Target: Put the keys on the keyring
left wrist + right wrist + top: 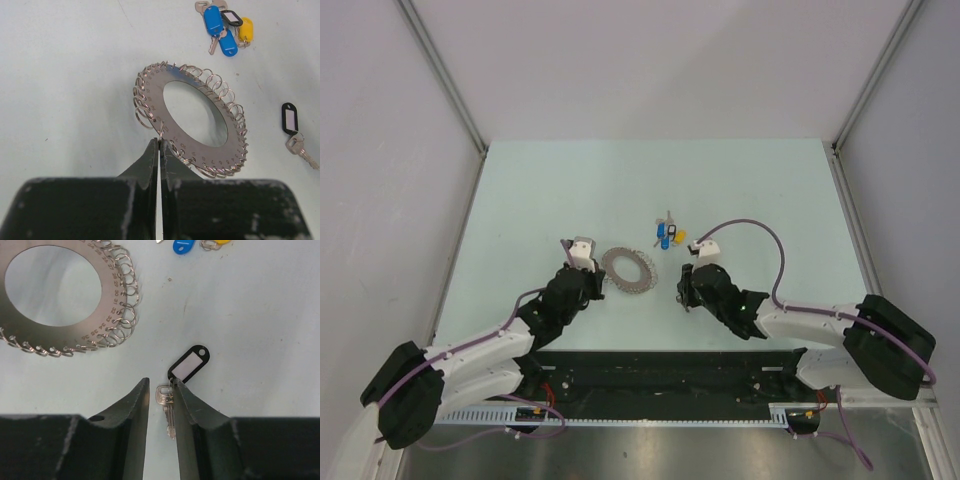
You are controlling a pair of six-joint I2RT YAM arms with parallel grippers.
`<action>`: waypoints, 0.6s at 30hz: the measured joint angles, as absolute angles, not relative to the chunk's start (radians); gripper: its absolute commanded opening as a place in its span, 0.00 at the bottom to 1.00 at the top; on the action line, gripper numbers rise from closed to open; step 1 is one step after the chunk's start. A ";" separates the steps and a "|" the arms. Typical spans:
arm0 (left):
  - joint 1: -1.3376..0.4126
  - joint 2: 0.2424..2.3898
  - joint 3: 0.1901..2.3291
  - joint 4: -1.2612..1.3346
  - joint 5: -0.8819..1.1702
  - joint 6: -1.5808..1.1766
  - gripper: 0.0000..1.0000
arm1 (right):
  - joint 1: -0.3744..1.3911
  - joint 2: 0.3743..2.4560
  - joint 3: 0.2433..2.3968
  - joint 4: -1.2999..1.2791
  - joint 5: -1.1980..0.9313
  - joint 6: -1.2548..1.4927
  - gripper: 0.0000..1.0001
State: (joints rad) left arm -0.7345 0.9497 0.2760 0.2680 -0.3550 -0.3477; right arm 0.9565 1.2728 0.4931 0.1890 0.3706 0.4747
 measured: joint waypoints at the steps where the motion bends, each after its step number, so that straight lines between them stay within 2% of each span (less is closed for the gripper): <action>1: -0.735 0.950 0.276 0.268 -0.355 -0.348 0.00 | 0.957 1.287 0.493 0.199 0.376 0.483 0.27; 18: -0.735 0.957 0.276 0.268 -0.354 -0.347 0.00 | 0.984 1.432 0.493 0.226 0.407 0.564 0.17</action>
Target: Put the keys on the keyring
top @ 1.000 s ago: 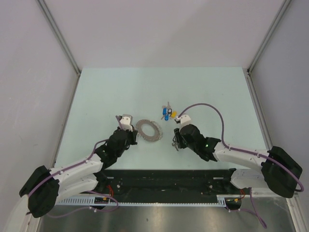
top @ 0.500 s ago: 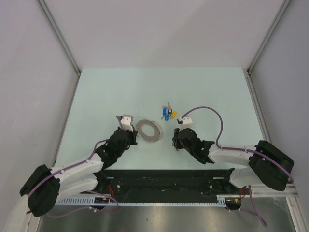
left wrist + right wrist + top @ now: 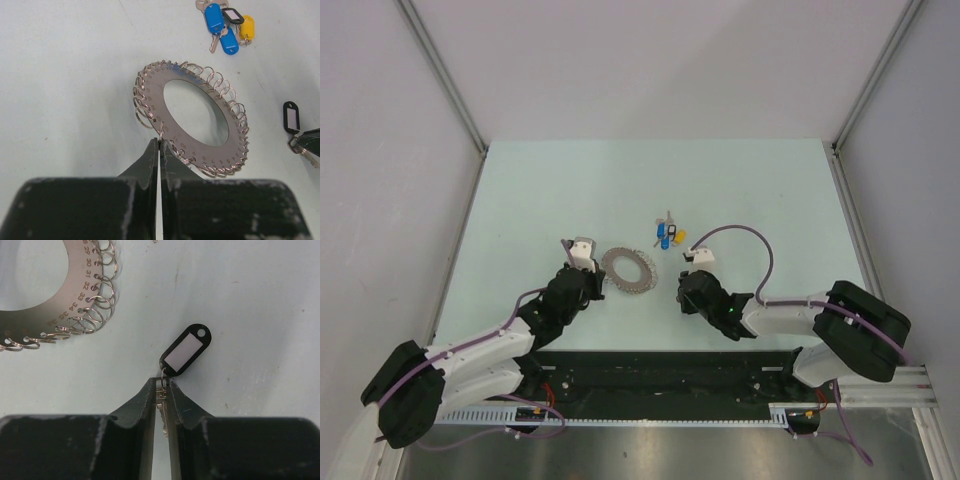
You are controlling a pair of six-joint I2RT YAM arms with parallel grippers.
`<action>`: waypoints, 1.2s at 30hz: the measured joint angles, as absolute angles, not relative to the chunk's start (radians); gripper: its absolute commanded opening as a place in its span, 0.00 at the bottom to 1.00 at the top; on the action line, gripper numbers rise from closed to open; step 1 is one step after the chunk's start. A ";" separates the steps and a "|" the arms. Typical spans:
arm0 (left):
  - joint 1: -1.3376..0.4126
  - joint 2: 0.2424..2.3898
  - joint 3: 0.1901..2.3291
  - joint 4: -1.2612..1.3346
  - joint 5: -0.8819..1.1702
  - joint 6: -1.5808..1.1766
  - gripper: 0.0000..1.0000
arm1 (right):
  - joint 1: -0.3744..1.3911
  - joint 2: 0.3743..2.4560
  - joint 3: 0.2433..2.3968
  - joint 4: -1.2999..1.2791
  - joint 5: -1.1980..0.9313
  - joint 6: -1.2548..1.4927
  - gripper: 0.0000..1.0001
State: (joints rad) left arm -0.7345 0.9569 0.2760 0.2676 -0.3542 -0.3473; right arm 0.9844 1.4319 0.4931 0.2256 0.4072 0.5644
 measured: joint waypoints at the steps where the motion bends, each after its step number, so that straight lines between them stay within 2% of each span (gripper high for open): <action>1: -0.735 0.957 0.276 0.268 -0.354 -0.347 0.00 | 0.984 1.436 0.493 0.229 0.407 0.565 0.15; 8: -0.735 0.960 0.276 0.268 -0.355 -0.347 0.00 | 0.984 1.455 0.493 0.261 0.407 0.558 0.00; 14: -0.735 0.963 0.276 0.267 -0.355 -0.347 0.00 | 0.984 1.427 0.492 0.238 0.413 0.551 0.00; 20: -0.735 0.963 0.276 0.267 -0.355 -0.347 0.00 | 0.945 1.270 0.493 0.130 0.411 0.540 0.00; 28: -0.735 0.968 0.276 0.267 -0.354 -0.346 0.00 | 0.775 1.098 0.574 -0.226 0.295 0.500 0.00; 36: -0.735 0.975 0.276 0.266 -0.354 -0.346 0.00 | 0.685 1.091 0.767 -0.552 0.200 0.410 0.00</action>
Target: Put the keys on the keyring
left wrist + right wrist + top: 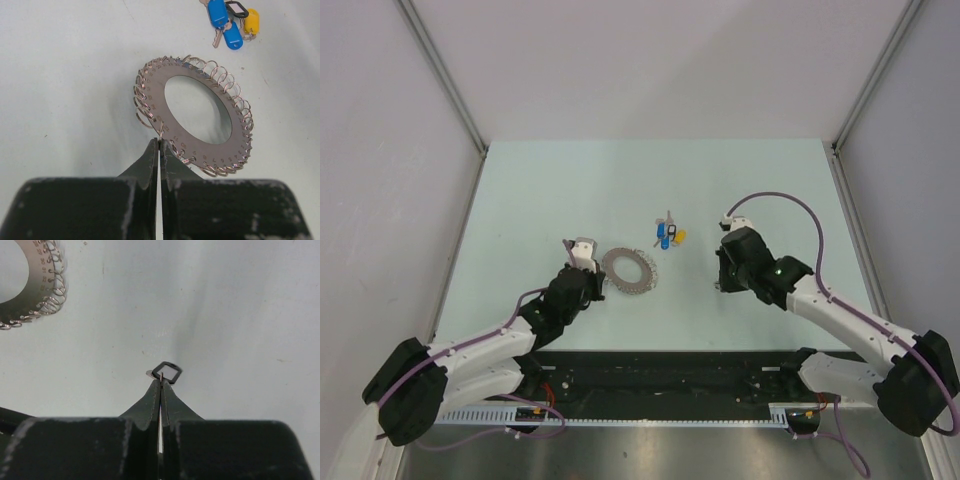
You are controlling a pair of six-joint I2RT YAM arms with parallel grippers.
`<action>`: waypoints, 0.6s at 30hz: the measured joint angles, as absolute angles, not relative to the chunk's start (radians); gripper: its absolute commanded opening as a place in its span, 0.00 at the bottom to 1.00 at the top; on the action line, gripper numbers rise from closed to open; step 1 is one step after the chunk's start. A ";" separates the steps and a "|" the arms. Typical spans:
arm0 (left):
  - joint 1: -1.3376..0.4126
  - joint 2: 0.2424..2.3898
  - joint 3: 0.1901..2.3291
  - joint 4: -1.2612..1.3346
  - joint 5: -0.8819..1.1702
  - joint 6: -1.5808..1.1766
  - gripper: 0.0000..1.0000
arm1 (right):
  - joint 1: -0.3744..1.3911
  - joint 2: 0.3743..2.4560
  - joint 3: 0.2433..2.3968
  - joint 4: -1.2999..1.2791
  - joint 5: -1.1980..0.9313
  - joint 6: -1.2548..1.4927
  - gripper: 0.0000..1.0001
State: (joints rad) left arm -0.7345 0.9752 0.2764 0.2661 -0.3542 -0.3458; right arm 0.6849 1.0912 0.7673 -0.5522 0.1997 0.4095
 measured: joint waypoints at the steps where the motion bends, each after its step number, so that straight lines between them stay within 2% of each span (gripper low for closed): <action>1: -0.735 0.975 0.276 0.266 -0.354 -0.346 0.00 | 0.677 1.097 0.781 -0.570 0.183 0.398 0.00; 5: -0.735 0.975 0.277 0.265 -0.354 -0.345 0.00 | 0.659 1.166 0.806 -0.607 0.123 0.363 0.00; 9: -0.735 0.975 0.277 0.261 -0.354 -0.345 0.01 | 0.667 1.320 0.846 -0.651 0.063 0.328 0.00; 18: -0.735 0.975 0.277 0.257 -0.352 -0.345 0.00 | 0.804 1.649 1.077 -0.733 0.101 0.255 0.00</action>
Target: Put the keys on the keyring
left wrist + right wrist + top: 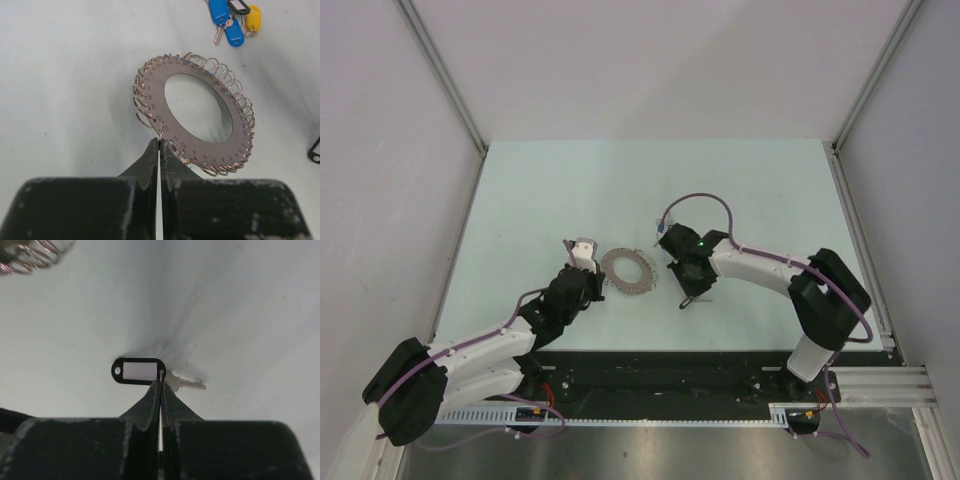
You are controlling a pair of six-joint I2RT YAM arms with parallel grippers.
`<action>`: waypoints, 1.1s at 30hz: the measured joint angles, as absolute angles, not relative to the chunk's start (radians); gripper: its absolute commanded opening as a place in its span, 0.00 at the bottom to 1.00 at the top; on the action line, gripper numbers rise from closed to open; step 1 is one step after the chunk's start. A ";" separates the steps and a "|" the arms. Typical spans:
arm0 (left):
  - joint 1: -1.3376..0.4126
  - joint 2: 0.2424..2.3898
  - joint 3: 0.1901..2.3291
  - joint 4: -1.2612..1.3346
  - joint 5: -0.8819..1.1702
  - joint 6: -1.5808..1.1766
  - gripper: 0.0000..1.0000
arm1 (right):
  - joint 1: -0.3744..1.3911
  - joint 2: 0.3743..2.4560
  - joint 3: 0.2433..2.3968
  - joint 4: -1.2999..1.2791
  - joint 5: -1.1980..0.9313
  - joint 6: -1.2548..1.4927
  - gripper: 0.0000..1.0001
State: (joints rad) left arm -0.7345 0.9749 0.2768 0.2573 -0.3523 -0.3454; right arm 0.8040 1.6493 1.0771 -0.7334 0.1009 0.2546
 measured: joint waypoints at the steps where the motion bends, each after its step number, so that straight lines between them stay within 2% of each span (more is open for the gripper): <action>1: -0.735 0.975 0.277 0.256 -0.352 -0.345 0.00 | 0.815 1.676 1.100 -0.733 0.106 0.247 0.00; 8: -0.735 0.975 0.277 0.251 -0.352 -0.345 0.01 | 0.871 1.870 1.264 -0.749 0.149 0.178 0.00; 15: -0.735 0.974 0.277 0.251 -0.352 -0.345 0.00 | 0.889 1.949 1.354 -0.779 0.185 0.136 0.03; 20: -0.735 0.974 0.277 0.251 -0.351 -0.345 0.00 | 0.893 1.969 1.387 -0.777 0.212 0.120 0.07; 22: -0.735 0.974 0.277 0.251 -0.351 -0.345 0.00 | 0.893 1.971 1.390 -0.770 0.221 0.118 0.14; 26: -0.735 0.974 0.277 0.251 -0.351 -0.345 0.00 | 0.893 1.971 1.390 -0.753 0.230 0.119 0.22; 33: -0.735 0.974 0.277 0.250 -0.352 -0.345 0.01 | 0.898 1.873 1.345 -0.653 0.233 0.118 0.24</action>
